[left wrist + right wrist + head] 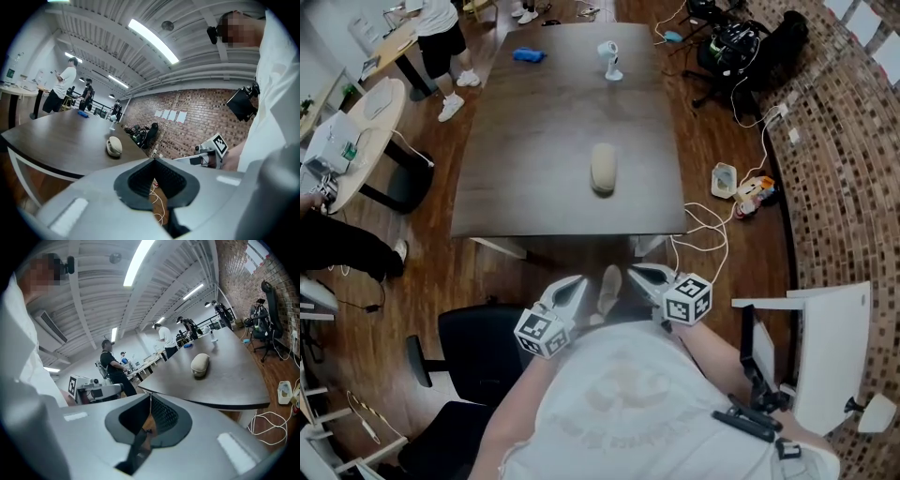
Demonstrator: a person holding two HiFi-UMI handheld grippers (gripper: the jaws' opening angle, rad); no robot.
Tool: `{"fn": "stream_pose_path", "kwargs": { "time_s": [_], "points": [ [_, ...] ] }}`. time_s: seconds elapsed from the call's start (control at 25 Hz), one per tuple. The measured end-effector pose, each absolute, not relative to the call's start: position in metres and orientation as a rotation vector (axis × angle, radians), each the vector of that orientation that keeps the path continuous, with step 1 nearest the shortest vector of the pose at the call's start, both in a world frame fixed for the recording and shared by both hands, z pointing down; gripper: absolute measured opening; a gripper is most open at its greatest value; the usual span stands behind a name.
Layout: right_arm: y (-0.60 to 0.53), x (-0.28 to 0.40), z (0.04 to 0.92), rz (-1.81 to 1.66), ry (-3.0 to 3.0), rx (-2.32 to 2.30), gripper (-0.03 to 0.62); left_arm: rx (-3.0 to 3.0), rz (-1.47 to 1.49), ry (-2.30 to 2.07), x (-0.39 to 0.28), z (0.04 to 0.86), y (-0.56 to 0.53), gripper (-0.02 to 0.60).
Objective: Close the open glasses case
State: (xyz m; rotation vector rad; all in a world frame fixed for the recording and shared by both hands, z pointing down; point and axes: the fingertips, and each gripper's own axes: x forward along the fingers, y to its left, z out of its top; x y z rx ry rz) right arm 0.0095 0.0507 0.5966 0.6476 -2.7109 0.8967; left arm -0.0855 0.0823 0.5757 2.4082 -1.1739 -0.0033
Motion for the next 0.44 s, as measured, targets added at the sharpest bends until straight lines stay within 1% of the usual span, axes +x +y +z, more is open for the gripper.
{"fn": "stream_pose_path", "kwargs": {
  "time_s": [0.24,0.44],
  "points": [
    [0.070,0.004,0.592,0.851,-2.723,0.620,0.014,2.396,-0.009,-1.189,-0.084,0.578,0.102,0.005],
    [0.088,0.016,0.595,0.858,-2.709,0.642,0.012,2.415,-0.011,-1.176,-0.074,0.577,0.121,0.005]
  ]
}}
